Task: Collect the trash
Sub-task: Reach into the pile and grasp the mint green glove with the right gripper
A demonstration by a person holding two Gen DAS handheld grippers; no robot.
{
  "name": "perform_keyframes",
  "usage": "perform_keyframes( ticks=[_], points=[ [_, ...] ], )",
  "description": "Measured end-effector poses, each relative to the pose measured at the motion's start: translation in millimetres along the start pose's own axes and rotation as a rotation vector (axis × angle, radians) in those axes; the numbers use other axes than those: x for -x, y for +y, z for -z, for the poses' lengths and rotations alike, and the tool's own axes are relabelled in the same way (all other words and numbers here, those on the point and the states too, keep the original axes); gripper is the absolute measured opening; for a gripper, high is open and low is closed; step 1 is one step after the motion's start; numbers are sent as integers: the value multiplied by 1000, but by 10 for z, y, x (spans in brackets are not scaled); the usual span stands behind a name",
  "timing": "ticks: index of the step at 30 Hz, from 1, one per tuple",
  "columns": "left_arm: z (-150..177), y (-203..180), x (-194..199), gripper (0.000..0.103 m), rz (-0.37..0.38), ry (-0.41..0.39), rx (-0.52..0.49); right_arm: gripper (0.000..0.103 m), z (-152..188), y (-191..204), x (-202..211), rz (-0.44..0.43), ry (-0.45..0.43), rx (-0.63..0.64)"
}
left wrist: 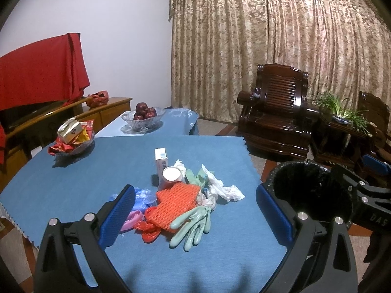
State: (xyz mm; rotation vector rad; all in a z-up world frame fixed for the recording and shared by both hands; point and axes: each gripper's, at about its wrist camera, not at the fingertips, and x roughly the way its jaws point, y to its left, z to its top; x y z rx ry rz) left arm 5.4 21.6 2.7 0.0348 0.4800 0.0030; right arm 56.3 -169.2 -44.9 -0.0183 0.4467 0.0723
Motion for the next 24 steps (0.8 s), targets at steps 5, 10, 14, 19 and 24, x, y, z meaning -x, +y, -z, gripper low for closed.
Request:
perform_keyframes(
  ticks=[5,10,14,19,24],
  points=[
    [64,42,-122,97,-18,17,9,98,2,67,-127,-22,12,9],
    [191,256,-314,97,-78,15,-5,98,41,235,-397,-55,34,28],
    [358,436,-497,97,-119,43,1,98,137,403,-693,-88,80,53],
    [571,611,-726,97,-147,101,0,97,226,585,-1031,-113,115,82],
    [733,634,-903,91,-151,131,-24,80,349,689,-1406,-163,210,82]
  ],
)
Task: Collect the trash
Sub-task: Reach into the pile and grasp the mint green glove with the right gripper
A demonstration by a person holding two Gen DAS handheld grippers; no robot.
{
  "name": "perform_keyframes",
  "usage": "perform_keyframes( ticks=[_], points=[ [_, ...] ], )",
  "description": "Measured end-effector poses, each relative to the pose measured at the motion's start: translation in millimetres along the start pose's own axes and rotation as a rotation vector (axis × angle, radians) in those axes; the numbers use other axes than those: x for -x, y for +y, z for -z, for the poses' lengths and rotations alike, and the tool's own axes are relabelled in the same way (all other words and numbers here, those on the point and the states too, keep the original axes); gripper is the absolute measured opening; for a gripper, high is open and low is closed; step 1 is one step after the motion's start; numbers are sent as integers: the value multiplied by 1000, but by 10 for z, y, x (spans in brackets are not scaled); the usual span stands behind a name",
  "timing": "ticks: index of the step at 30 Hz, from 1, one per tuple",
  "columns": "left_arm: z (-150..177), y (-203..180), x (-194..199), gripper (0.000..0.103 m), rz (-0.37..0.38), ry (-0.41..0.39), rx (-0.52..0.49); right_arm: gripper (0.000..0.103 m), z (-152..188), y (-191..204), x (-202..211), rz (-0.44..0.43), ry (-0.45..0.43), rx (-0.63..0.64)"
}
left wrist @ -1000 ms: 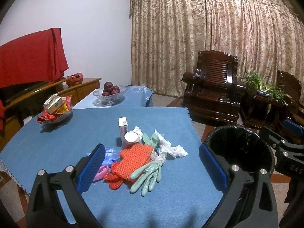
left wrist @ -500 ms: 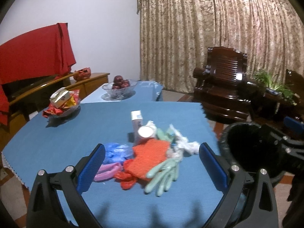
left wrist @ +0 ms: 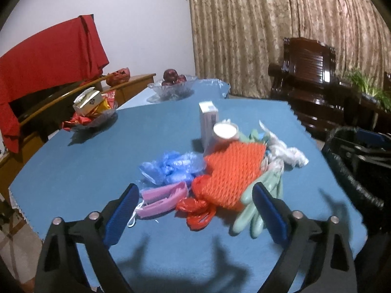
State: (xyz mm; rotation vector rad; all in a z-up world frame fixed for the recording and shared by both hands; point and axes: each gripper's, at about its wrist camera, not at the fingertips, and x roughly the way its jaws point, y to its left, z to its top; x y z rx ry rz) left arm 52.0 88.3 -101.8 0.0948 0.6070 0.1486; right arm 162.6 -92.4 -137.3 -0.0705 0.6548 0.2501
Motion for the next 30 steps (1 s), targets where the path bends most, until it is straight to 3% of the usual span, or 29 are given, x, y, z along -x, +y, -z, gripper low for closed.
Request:
perform_keyframes(
  ticks=[17,20,21,25,30],
  points=[
    [79,282,-366,86,-16,38,23,73,196,538,-893,-121,186,56],
    [73,316,-402,86,-12,45,30,51,206,562,-957,-189,216,47],
    [69,322,-415,86,-9,47,32,37,203,564,-962,-240,227,36],
    [54,293,-442,86,7,49,28,18,176,518,-909,-293,227,31],
    [28,164,-442,83,57,47,18,12,131,394,-691,-271,209,32]
  ],
)
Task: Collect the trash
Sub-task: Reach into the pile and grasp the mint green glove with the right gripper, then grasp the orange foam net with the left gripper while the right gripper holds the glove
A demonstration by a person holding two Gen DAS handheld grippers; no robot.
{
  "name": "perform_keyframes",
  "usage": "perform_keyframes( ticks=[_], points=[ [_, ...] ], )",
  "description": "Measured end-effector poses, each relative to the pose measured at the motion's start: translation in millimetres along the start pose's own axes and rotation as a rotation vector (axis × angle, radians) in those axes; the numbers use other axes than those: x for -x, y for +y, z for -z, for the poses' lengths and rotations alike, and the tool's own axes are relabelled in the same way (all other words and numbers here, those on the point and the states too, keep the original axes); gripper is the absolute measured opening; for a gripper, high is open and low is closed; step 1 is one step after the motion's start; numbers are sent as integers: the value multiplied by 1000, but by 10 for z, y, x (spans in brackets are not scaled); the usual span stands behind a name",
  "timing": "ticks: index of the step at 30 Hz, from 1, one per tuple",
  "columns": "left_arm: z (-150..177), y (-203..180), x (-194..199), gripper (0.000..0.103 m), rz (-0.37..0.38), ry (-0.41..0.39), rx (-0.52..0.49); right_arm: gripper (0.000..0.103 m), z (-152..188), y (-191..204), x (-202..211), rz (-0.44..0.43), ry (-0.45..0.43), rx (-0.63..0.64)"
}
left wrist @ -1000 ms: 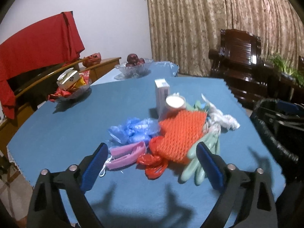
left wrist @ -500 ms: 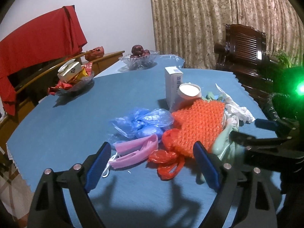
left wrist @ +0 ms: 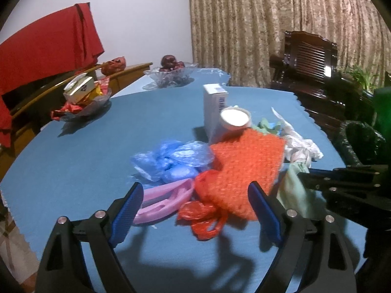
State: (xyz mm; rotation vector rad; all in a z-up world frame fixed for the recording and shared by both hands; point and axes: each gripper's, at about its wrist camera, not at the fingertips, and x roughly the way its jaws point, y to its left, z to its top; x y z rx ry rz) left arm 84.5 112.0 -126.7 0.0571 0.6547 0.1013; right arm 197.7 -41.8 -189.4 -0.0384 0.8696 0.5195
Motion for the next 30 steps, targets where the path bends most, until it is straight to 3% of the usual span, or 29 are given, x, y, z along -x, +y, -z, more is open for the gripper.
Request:
perform_keyframes(
  ticks=[5,9,14,16,17,19,27,28,30],
  points=[
    [-23,-156,-129,72,90,33,-10,11,92,-113,223,55,-10,28],
    [-19,-301,-275,67,92,59,-45,12,144,-242,308,77,-13,18],
    [-13,-432,-429,52,90,82,-91,12,173,-349,336,85,-18,-3],
    [-1,-467,-453,35,87,84,-112,12,180,-356,340,81,-18,-4],
    [-2,-481,-450,19,86,82,-120,12,183,-360,345,79,-19,-4],
    [-15,-468,-426,9,120,86,-108,12,171,-330,350,77,-21,-2],
    [-112,-445,-264,5,115,48,-103,12,123,-314,446,72,-45,0],
    [-124,-448,-288,11,117,55,-99,12,122,-312,451,73,-45,1],
    [-131,-464,-348,41,110,67,-94,12,137,-314,452,74,-42,1]
  ],
)
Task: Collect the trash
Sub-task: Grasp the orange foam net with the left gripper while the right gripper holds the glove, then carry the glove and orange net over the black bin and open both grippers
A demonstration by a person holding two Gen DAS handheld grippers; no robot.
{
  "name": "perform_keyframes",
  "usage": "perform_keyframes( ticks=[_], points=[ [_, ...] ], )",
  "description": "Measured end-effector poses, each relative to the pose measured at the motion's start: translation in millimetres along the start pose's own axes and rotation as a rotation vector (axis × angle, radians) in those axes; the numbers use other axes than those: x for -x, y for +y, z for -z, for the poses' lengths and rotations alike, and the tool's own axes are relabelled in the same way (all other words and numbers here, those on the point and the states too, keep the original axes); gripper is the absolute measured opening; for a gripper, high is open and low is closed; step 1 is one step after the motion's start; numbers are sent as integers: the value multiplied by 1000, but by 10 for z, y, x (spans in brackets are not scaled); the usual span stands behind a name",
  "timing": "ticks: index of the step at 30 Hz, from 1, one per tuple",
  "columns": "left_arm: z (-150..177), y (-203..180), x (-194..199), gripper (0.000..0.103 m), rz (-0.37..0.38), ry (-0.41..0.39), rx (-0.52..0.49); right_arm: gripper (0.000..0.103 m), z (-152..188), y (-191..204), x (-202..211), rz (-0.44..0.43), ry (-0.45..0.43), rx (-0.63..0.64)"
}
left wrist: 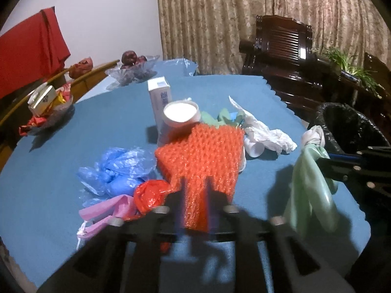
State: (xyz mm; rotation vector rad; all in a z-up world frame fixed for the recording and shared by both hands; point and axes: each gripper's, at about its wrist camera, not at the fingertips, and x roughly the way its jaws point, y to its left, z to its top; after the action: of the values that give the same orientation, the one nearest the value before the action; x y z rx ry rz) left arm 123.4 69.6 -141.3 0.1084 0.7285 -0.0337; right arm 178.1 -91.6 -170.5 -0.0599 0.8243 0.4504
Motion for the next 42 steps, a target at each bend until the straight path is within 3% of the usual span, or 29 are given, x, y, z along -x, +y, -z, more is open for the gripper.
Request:
perform_keyframes(
  ticks=[1,4,6,7,9,10,18,19,21,22,23,26,27,31,42],
  points=[
    [-7,-7,-17,60,-9,-2,1,12,2,-1,0,2,2,0],
    [18,-42,-107,62,-4,16,-1,12,11,-6,-8,7,8,-5],
    [30,-57,-158,54,7,31,-5,12,16,-22,-13,12,11,-7],
    [41,-70,-182,37,13,35,-12,12,19,-33,-17,14,12,-9],
    [47,-89,-184,18,28,32,-23,12,16,-51,-11,19,12,-14],
    [46,-101,-162,4,44,27,-28,12,15,-62,-6,20,11,-16],
    [-46,-78,13,0,66,-8,-12,12,-7,-107,89,30,-11,-26],
    [-57,-63,-10,3,55,-2,-5,12,-5,-113,90,30,-10,-27],
    [-74,-42,-62,25,45,9,2,12,0,-125,91,29,-7,-29],
    [-70,-34,-95,47,31,14,4,12,6,-123,89,30,-4,-30],
    [-62,-30,-120,62,12,15,7,12,15,-126,87,30,0,-31],
    [-28,-14,-238,62,2,42,6,12,22,-132,66,30,8,-33],
    [-13,-10,-284,60,17,54,7,12,19,-137,57,31,10,-34],
    [-10,-72,-256,17,39,28,-30,12,4,-153,36,35,14,-36],
    [-207,-78,246,11,109,-71,22,12,-33,-160,158,39,-21,-37]
  ],
)
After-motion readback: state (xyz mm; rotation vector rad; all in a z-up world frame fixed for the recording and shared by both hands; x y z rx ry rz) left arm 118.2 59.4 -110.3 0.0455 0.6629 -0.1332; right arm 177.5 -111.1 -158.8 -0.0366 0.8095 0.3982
